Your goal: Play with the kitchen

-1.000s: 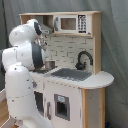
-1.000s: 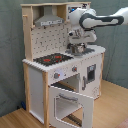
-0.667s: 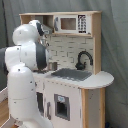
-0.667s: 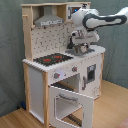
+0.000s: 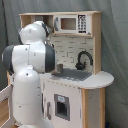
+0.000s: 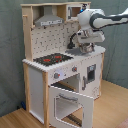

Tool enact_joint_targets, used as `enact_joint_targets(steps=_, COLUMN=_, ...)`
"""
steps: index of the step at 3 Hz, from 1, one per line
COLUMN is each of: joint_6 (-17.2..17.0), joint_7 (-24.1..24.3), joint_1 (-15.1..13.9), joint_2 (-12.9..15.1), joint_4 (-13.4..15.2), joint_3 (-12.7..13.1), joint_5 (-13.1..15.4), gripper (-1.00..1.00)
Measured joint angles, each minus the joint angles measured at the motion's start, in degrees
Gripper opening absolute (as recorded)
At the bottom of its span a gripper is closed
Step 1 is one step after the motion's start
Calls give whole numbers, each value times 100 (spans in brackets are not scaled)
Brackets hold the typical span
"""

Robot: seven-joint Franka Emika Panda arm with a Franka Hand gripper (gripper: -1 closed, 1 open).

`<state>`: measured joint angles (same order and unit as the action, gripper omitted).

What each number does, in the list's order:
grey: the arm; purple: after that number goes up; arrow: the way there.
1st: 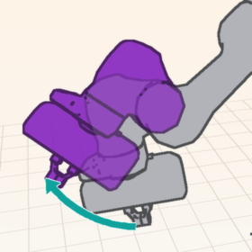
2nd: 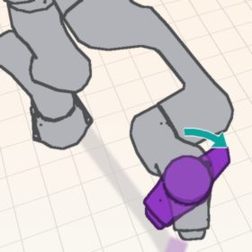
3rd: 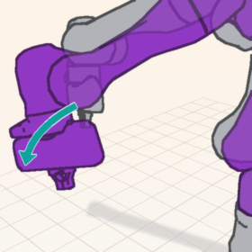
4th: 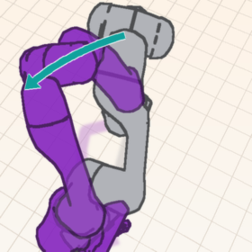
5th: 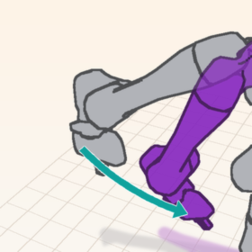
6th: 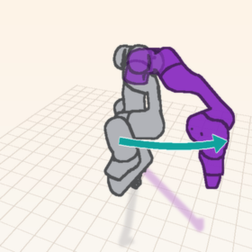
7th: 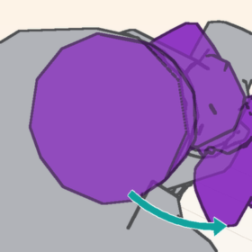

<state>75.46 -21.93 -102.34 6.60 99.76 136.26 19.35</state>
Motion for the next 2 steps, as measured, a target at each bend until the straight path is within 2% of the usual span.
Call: enact_joint_targets(steps=2, joint_6=127, joint_7=511, joint_1=0, joint_2=801, joint_4=619, joint_3=52, joint_5=577, gripper=-100)
